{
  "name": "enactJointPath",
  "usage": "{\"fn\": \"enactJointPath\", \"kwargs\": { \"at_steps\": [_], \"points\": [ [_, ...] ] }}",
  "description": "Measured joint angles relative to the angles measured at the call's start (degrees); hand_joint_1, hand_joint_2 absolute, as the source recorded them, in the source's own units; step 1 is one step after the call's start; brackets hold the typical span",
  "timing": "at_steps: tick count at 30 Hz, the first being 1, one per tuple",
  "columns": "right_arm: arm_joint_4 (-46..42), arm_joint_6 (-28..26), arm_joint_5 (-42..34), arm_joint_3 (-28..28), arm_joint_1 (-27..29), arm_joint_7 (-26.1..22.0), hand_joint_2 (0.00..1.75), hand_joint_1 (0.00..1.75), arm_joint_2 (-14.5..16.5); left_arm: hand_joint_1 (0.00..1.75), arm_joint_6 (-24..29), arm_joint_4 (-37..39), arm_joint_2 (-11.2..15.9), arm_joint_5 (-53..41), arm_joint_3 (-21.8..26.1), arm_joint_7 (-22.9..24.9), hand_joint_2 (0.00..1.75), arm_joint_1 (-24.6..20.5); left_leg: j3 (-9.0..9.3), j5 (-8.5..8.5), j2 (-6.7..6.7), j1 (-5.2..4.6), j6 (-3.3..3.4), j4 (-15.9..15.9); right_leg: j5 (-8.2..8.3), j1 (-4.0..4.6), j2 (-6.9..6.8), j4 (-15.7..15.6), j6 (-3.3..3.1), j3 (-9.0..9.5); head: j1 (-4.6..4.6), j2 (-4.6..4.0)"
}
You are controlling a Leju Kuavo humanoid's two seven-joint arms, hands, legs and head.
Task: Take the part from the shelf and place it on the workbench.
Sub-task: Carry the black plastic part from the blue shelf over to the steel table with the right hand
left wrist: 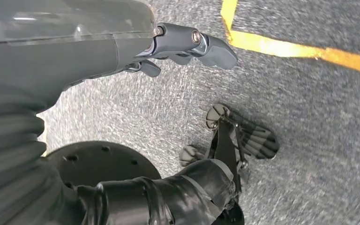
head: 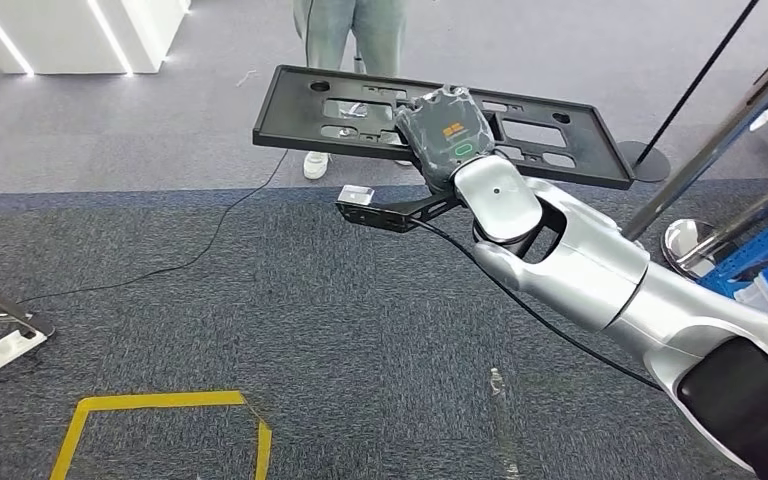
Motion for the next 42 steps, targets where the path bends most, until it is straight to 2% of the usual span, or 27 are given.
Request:
{"fn": "enactJointPath", "kwargs": {
  "at_steps": [1, 3, 5, 7, 9, 11, 12, 13, 14, 16, 17, 18, 20, 22, 24, 25, 26, 27, 28, 29, 31, 33, 35, 36, 38, 40, 42],
  "points": [
    [-0.11, 0.00, 0.02, -0.08, -0.02, 0.02, 1.75, 1.75, -0.11, 0.00, -0.02, 0.00, -0.01, 0.04, -0.01, 0.01, 1.75, -0.02, -0.16, 0.06, -0.73, 0.02, -0.17, 0.15, 1.26, -0.17, 1.54, -3.34, -0.12, 1.45, -0.07, 0.01],
    [-0.30, 0.01, 0.09, -0.22, 0.00, 0.05, 1.75, 1.75, -0.29, 0.00, -0.04, 0.00, -0.04, 0.12, -0.01, 0.02, 1.75, -0.03, -0.71, 0.38, -2.12, 0.36, -0.83, 0.10, 1.71, -0.18, 3.22, -6.07, -0.17, 2.70, -0.02, 0.01],
    [-0.54, 0.02, 0.15, -0.25, 0.03, 0.07, 1.75, 1.75, -0.39, 0.00, -0.06, 0.00, -0.04, 0.14, -0.01, 0.04, 1.75, 0.06, -1.15, 0.74, -3.04, 0.62, -1.60, -0.19, 1.97, -0.10, 1.61, -6.64, -0.34, 3.11, 0.14, 0.00],
    [-0.84, 0.02, 0.17, -0.27, -0.05, 0.10, 1.75, 1.75, -0.45, 0.00, -0.08, 0.00, -0.05, 0.14, -0.01, 0.06, 1.75, 0.17, -2.11, -0.45, 0.04, 0.26, -2.17, 1.64, 2.30, -0.31, -0.21, -7.36, -0.89, 3.62, -0.14, 0.00],
    [-1.02, 0.02, 0.18, -0.29, -0.14, 0.12, 1.75, 1.75, -0.53, 0.00, -0.09, 0.00, -0.06, 0.13, -0.02, 0.07, 1.75, 0.11, -4.93, -3.78, 4.41, 0.09, -2.61, 7.89, 2.39, -0.20, -2.01, -7.66, -1.30, 3.89, -0.48, 0.00],
    [-1.08, 0.05, 0.19, -0.29, -0.02, 0.10, 1.75, 1.75, -0.61, 0.00, -0.12, 0.00, -0.09, 0.14, -0.02, 0.07, 1.75, 0.01, -7.99, -6.32, 5.69, 0.34, -2.96, 14.56, 2.28, 0.01, -3.86, -7.60, -1.46, 3.89, -0.56, 0.00],
    [-1.10, 0.07, 0.19, -0.29, 0.07, 0.09, 1.75, 1.75, -0.62, 0.00, -0.15, 0.00, -0.11, 0.17, -0.03, 0.07, 1.75, 0.00, -8.31, -6.26, 5.86, 0.43, -3.07, 15.48, 2.19, 0.06, -4.80, -7.56, -1.46, 3.89, -0.57, 0.00],
    [-1.15, 0.09, 0.19, -0.29, 0.13, 0.09, 1.75, 1.75, -0.62, 0.00, -0.15, 0.00, -0.13, 0.21, -0.03, 0.07, 1.75, 0.00, -7.42, -5.29, 6.07, 0.49, -3.12, 14.14, 2.08, 0.09, -5.69, -7.50, -1.41, 3.91, -0.57, 0.00],
    [-1.22, 0.10, 0.19, -0.29, 0.10, 0.10, 1.75, 1.75, -0.62, 0.00, -0.16, 0.00, -0.13, 0.26, -0.03, 0.06, 1.75, 0.01, -5.41, -3.69, 6.72, 0.49, -3.08, 10.76, 1.92, 0.10, -6.52, -7.40, -1.29, 3.97, -0.57, 0.00],
    [-1.44, 0.11, 0.20, -0.30, -0.10, 0.12, 1.75, 1.75, -0.63, 0.00, -0.16, 0.00, -0.13, 0.32, -0.03, 0.04, 1.75, -0.06, -1.14, -1.71, 9.61, -0.07, -2.74, 3.35, 1.51, 0.33, -7.92, -7.12, -0.88, 4.00, -0.59, 0.00],
    [-1.52, 0.12, 0.20, -0.31, -0.22, 0.12, 1.75, 1.75, -0.66, 0.00, -0.16, 0.00, -0.13, 0.32, -0.03, 0.02, 1.75, -0.13, 0.06, -1.34, 10.53, -0.40, -2.31, 1.13, 1.33, 0.50, -8.58, -7.00, -0.62, 4.01, -0.58, 0.00],
    [-1.60, 0.13, 0.20, -0.31, -0.28, 0.11, 1.75, 1.75, -0.70, 0.00, -0.16, 0.00, -0.13, 0.32, -0.03, 0.01, 1.75, -0.18, 0.40, -1.47, 10.81, -0.71, -1.87, 0.28, 1.18, 0.67, -9.21, -6.97, -0.38, 4.07, -0.54, 0.00],
    [-1.75, 0.15, 0.20, -0.32, -0.29, 0.10, 1.75, 1.75, -0.75, 0.00, -0.28, 0.00, -0.11, 0.49, -0.03, 0.00, 1.75, -0.15, 0.39, -1.20, 9.06, -0.78, -0.93, 0.00, 0.87, 0.75, -10.50, -7.04, 0.21, 4.33, -0.46, 0.00],
    [-1.95, 0.20, 0.23, -0.32, -0.28, 0.13, 1.75, 1.75, -0.83, 0.00, -0.70, 0.00, -0.10, 1.17, -0.03, -0.05, 1.75, -0.02, 0.64, -0.96, 7.57, -0.62, -0.34, -0.49, -0.56, 0.41, -8.53, -5.48, 0.81, 3.89, -0.30, 0.00],
    [-2.04, 0.34, 0.31, -0.33, -0.24, 0.22, 1.75, 1.75, -1.04, 0.00, -1.00, 0.00, -0.13, 1.90, -0.03, -0.14, 1.75, 0.00, 0.77, -0.77, 6.25, -0.46, 0.21, -0.76, -3.75, 0.13, -4.64, 0.34, 1.11, 1.22, -0.04, 0.00],
    [-2.05, 0.44, 0.36, -0.34, -0.10, 0.28, 1.75, 1.75, -1.15, 0.00, -0.99, 0.00, -0.13, 2.06, -0.03, -0.19, 1.75, -0.04, 0.74, -0.75, 5.55, -0.46, 0.39, -0.72, -5.33, 0.14, -3.52, 4.21, 1.17, -0.72, 0.01, 0.00],
    [-2.07, 0.56, 0.38, -0.34, 0.19, 0.41, 1.75, 1.75, -1.28, 0.00, -0.96, 0.00, -0.14, 2.12, -0.03, -0.24, 1.75, -0.08, 0.73, -0.75, 4.73, -0.46, 0.53, -0.66, -6.19, 0.15, -3.04, 7.35, 1.24, -2.42, 0.05, 0.00],
    [-2.11, 0.71, 0.39, -0.34, 0.52, 0.56, 1.75, 1.75, -1.48, 0.00, -0.90, 0.00, -0.15, 2.11, -0.03, -0.26, 1.75, -0.11, 0.73, -0.76, 3.84, -0.45, 0.55, -0.56, -6.05, 0.12, -2.83, 8.87, 1.29, -3.40, 0.07, 0.00],
    [-2.18, 0.85, 0.39, -0.34, 0.78, 0.72, 1.75, 1.75, -1.68, 0.00, -0.81, 0.00, -0.16, 2.02, -0.03, -0.28, 1.75, -0.12, 0.73, -0.79, 2.93, -0.42, 0.54, -0.43, -4.96, 0.05, -2.74, 8.43, 1.30, -3.47, 0.07, 0.00],
    [-2.32, 1.00, 0.40, -0.35, 0.95, 0.91, 1.75, 1.75, -1.98, 0.00, -0.64, 0.00, -0.16, 1.90, -0.03, -0.31, 1.75, -0.12, 0.73, -0.83, 2.00, -0.37, 0.49, -0.25, -2.96, -0.09, -2.47, 5.77, 1.26, -2.50, 0.09, 0.00],
    [-2.69, 1.25, 0.46, -0.44, 0.99, 1.15, 1.75, 1.75, -2.57, 0.00, -0.19, 0.00, -0.17, 1.58, -0.03, -0.50, 1.75, -0.08, 0.50, -0.96, 0.28, -0.28, 0.18, 0.17, 0.50, -0.56, 0.05, -1.60, 1.16, 0.46, 0.07, 0.00],
    [-3.12, 1.48, 0.52, -0.55, 1.03, 1.28, 1.75, 1.75, -3.08, 0.00, 0.16, 0.00, -0.16, 1.31, -0.03, -0.97, 1.75, -0.09, -0.06, -0.85, -1.18, -0.11, -0.41, 0.40, 1.57, -0.76, 2.29, -5.63, 1.07, 2.21, 0.04, 0.00],
    [-3.52, 1.78, 0.51, -0.59, 1.13, 1.37, 1.75, 1.75, -3.29, 0.00, 0.28, 0.00, -0.16, 1.16, -0.04, -1.52, 1.75, 0.03, -0.48, -0.48, -2.51, 0.15, -1.15, 0.22, 1.57, -0.61, 1.57, -5.94, 0.71, 2.54, 0.05, 0.00],
    [-3.69, 1.93, 0.51, -0.61, 1.17, 1.44, 1.75, 1.75, -3.34, 0.00, 0.33, 0.00, -0.17, 1.13, -0.05, -1.74, 1.75, 0.17, -0.69, -0.54, -2.12, 0.18, -1.43, 0.37, 1.70, -0.59, 0.79, -6.16, 0.36, 2.69, 0.07, 0.00],
    [-4.05, 2.13, 0.51, -0.68, 1.13, 1.57, 1.75, 1.75, -3.38, 0.00, 0.39, 0.00, -0.17, 1.12, -0.05, -1.95, 1.75, 0.28, -2.03, -2.17, 1.19, -0.03, -1.92, 2.95, 1.98, -0.61, -0.74, -6.66, -0.47, 3.02, -0.28, 0.00],
    [-4.24, 2.24, 0.51, -0.75, 1.13, 1.57, 1.75, 1.75, -3.40, 0.00, 0.27, 0.00, -0.17, 1.11, -0.07, -1.87, 1.75, 0.14, -5.06, -5.55, 4.78, -0.07, -2.28, 9.49, 1.98, -0.26, -2.25, -6.80, -1.01, 3.15, -0.65, 0.00],
    [-4.33, 2.48, 0.51, -0.78, 1.37, 1.43, 1.75, 1.75, -3.41, 0.00, 0.08, 0.00, -0.27, 1.12, -0.09, -1.54, 1.75, 0.01, -7.72, -7.63, 5.65, 0.11, -2.52, 15.35, 1.83, 0.01, -3.99, -6.72, -1.21, 3.16, -0.68, 0.00]
  ]
}}
